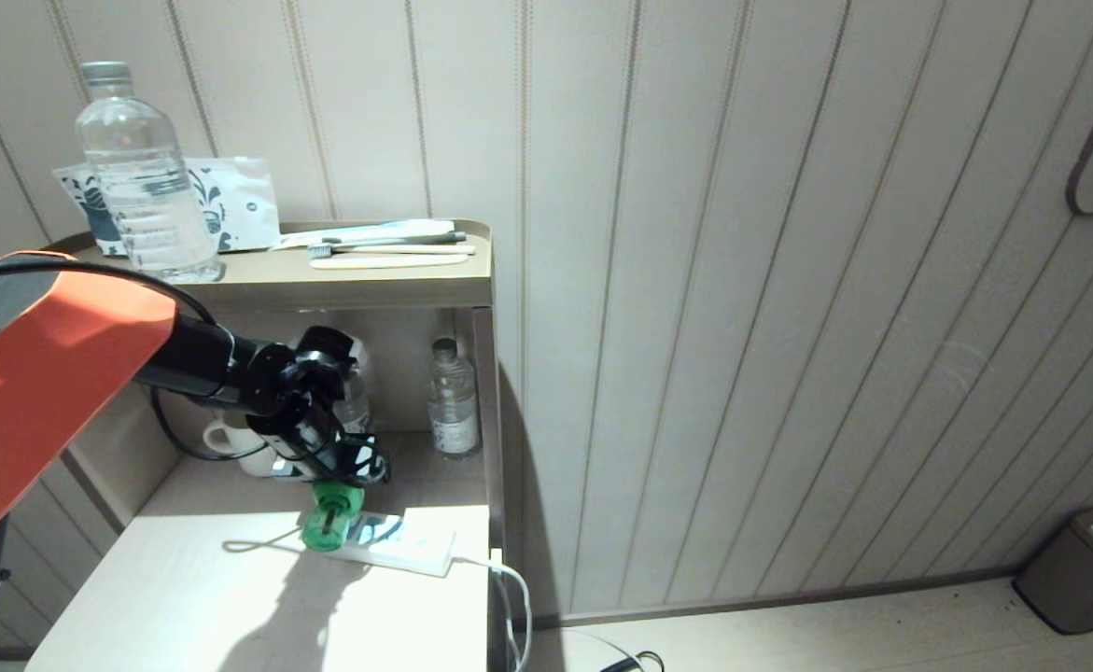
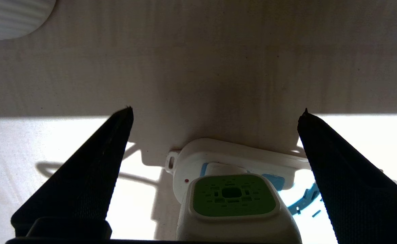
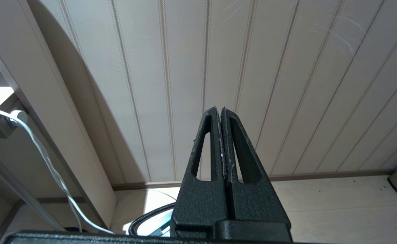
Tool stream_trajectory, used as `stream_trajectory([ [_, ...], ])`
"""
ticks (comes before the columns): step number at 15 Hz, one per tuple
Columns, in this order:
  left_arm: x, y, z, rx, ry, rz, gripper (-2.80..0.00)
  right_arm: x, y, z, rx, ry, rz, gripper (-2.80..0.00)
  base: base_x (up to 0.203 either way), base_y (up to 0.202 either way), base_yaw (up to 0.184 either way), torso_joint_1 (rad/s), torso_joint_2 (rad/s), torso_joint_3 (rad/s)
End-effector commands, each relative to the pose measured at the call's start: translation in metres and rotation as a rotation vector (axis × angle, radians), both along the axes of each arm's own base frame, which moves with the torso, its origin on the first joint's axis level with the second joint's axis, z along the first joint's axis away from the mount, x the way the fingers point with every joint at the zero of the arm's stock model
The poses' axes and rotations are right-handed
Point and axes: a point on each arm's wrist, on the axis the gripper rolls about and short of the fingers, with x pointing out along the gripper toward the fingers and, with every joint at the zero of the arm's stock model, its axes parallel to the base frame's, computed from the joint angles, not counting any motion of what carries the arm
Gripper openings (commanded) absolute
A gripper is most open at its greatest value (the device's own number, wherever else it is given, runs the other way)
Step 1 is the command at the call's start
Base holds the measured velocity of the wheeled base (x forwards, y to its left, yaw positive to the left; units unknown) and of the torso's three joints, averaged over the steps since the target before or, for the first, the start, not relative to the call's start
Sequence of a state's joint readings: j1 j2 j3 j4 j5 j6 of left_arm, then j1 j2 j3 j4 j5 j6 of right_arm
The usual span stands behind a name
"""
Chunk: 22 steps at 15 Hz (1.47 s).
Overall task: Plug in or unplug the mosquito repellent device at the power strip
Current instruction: Hold the socket with your right hand and unplug it with your left hand
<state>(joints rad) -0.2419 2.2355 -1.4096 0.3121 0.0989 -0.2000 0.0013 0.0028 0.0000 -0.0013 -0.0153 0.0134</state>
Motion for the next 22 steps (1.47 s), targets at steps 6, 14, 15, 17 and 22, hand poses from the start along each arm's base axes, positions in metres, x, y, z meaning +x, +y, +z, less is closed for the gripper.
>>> stream_trajectory([
  [6,0.002,0.000,-0.019,0.016,0.049,-0.001,0.00,0.000,0.000,0.000,0.000,0.000,0.002,-2.80,0.000,0.000,0.000,0.000,0.00,0.000],
  [14,-0.023,0.000,0.028,-0.009,-0.034,-0.018,0.00,0.000,0.000,0.000,0.000,0.000,0.000,-2.80,0.000,0.000,0.000,0.000,0.00,0.000],
  [15,-0.024,-0.001,0.032,-0.012,-0.048,-0.020,0.00,0.000,0.000,0.000,0.000,0.000,0.000,-2.80,0.000,0.000,0.000,0.000,0.00,0.000],
  [17,-0.023,-0.002,0.033,-0.014,-0.055,-0.022,0.00,0.000,0.000,0.000,0.000,0.000,0.000,-2.80,0.000,0.000,0.000,0.000,0.00,0.000],
  [22,-0.026,-0.003,0.036,-0.016,-0.052,-0.028,0.00,0.000,0.000,0.000,0.000,0.000,0.000,-2.80,0.000,0.000,0.000,0.000,0.00,0.000],
])
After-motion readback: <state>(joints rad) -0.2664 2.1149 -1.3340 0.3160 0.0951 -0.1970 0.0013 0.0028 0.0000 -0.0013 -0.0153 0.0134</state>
